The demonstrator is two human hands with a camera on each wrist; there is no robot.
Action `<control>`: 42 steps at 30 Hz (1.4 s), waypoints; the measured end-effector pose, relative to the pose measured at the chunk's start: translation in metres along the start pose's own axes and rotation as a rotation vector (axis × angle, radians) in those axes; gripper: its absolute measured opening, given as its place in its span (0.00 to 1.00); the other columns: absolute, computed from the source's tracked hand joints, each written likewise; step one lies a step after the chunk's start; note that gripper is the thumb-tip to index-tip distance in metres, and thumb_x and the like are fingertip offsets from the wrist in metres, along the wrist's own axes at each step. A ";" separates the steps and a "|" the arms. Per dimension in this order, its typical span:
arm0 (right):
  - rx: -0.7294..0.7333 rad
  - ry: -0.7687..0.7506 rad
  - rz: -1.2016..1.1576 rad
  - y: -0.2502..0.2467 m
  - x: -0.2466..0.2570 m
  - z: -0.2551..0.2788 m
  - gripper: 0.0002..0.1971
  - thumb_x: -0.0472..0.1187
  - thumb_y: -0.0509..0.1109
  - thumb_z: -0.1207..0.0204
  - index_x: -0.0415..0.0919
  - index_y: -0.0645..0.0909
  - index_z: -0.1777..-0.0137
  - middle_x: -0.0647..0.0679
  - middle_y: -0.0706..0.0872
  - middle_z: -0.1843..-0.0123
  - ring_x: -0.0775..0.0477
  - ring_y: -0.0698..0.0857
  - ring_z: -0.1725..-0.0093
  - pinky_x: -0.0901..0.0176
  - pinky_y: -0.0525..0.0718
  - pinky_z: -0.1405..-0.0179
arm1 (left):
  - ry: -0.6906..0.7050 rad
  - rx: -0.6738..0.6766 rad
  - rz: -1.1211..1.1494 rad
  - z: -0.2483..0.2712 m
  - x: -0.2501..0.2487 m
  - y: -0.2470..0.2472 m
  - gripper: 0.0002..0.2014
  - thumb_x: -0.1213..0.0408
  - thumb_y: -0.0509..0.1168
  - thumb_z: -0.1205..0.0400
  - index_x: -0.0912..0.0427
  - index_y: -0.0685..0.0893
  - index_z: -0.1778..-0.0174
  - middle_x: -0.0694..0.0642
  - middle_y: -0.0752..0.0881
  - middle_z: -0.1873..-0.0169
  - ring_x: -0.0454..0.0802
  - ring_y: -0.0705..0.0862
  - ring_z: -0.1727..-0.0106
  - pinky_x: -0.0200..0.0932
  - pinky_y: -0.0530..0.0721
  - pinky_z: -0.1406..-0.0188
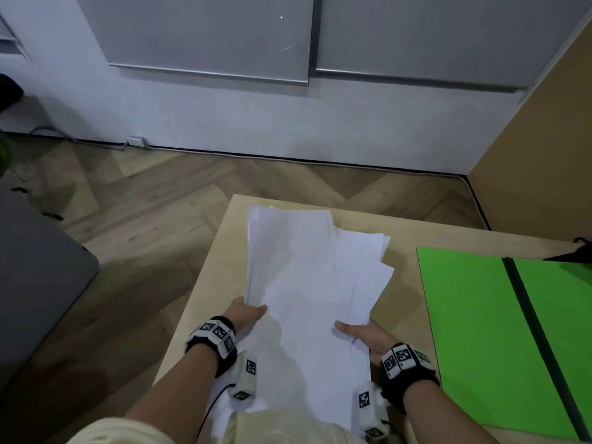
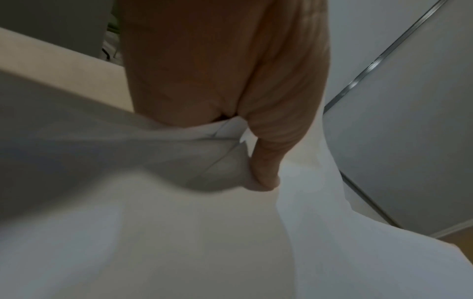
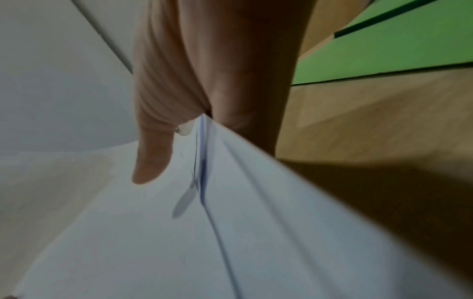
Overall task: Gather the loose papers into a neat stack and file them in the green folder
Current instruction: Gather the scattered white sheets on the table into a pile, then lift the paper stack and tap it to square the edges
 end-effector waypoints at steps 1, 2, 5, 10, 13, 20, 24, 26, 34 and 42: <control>-0.029 0.012 0.043 -0.003 -0.001 0.001 0.61 0.60 0.87 0.56 0.43 0.63 0.23 0.53 0.72 0.27 0.44 0.70 0.22 0.42 0.67 0.22 | 0.003 0.002 0.042 -0.001 0.000 0.000 0.32 0.52 0.70 0.23 0.70 0.73 0.28 0.63 0.85 0.41 0.61 0.85 0.46 0.51 0.85 0.47; -0.036 -0.002 0.072 -0.006 0.000 0.000 0.65 0.63 0.88 0.63 0.38 0.67 0.23 0.51 0.73 0.26 0.42 0.72 0.23 0.43 0.69 0.23 | 0.011 0.000 0.077 -0.003 0.000 0.000 0.36 0.49 0.70 0.23 0.70 0.71 0.26 0.63 0.83 0.37 0.61 0.84 0.44 0.51 0.85 0.46; -0.096 0.091 0.180 -0.012 0.000 0.007 0.52 0.57 0.84 0.44 0.29 0.68 0.25 0.47 0.76 0.30 0.42 0.84 0.42 0.65 0.84 0.44 | -0.038 0.116 0.204 -0.011 0.005 0.009 0.53 0.35 0.73 0.35 0.68 0.67 0.21 0.62 0.77 0.27 0.62 0.78 0.30 0.54 0.77 0.32; -0.112 0.229 0.409 -0.006 0.003 0.036 0.20 0.55 0.60 0.18 0.35 0.75 0.44 0.51 0.78 0.79 0.57 0.75 0.85 0.72 0.69 0.88 | -0.068 0.093 0.100 -0.018 0.020 0.014 0.39 0.53 0.79 0.33 0.72 0.72 0.33 0.59 0.80 0.37 0.64 0.81 0.34 0.55 0.78 0.31; -0.080 0.156 0.241 0.004 0.005 0.034 0.29 0.47 0.63 0.17 0.29 0.65 0.23 0.40 0.85 0.41 0.51 0.85 0.57 0.81 0.76 0.71 | -0.025 0.105 0.011 -0.038 0.029 0.005 0.42 0.52 0.79 0.38 0.71 0.73 0.32 0.64 0.84 0.39 0.65 0.85 0.40 0.60 0.84 0.37; -0.052 -0.374 -0.205 -0.016 0.105 0.052 0.45 0.54 0.89 0.55 0.31 0.81 0.37 0.35 0.88 0.38 0.37 0.87 0.38 0.39 0.81 0.33 | 0.332 0.119 0.339 0.025 -0.103 -0.027 0.20 0.68 0.76 0.31 0.68 0.85 0.44 0.70 0.85 0.38 0.60 0.86 0.49 0.55 0.84 0.41; -0.220 -0.601 -0.104 -0.054 0.209 0.098 0.19 0.47 0.78 0.31 0.34 0.84 0.46 0.39 0.88 0.43 0.49 0.89 0.49 0.51 0.79 0.34 | 0.658 0.111 0.466 0.084 -0.211 -0.059 0.08 0.73 0.72 0.24 0.62 0.87 0.50 0.50 0.93 0.59 0.47 0.91 0.58 0.50 0.84 0.41; -0.320 -0.662 -0.051 -0.075 0.231 0.104 0.40 0.63 0.80 0.40 0.36 0.82 0.35 0.46 0.88 0.37 0.49 0.86 0.39 0.49 0.77 0.29 | 0.727 0.177 0.476 0.103 -0.233 -0.072 0.09 0.70 0.75 0.27 0.62 0.89 0.52 0.49 0.94 0.59 0.45 0.92 0.56 0.50 0.84 0.39; -0.283 -0.608 -0.215 -0.046 0.185 0.083 0.47 0.56 0.86 0.50 0.37 0.78 0.31 0.43 0.87 0.35 0.44 0.87 0.38 0.48 0.81 0.33 | 0.735 0.297 0.363 0.095 -0.198 -0.049 0.44 0.45 0.83 0.43 0.57 0.82 0.31 0.53 0.88 0.37 0.53 0.86 0.35 0.55 0.80 0.30; -0.323 -0.742 -0.335 -0.061 0.206 0.106 0.25 0.39 0.80 0.32 0.37 0.78 0.36 0.44 0.87 0.39 0.43 0.87 0.41 0.51 0.82 0.39 | 0.820 0.223 0.443 0.112 -0.218 -0.058 0.40 0.58 0.82 0.41 0.64 0.82 0.31 0.59 0.87 0.36 0.55 0.85 0.33 0.52 0.80 0.31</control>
Point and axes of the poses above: each hand's wrist, its own z-axis away from the middle knuckle, its own y-axis out of the palm, x = y × z, the point moved 8 cm from there along -z, towards the middle knuckle
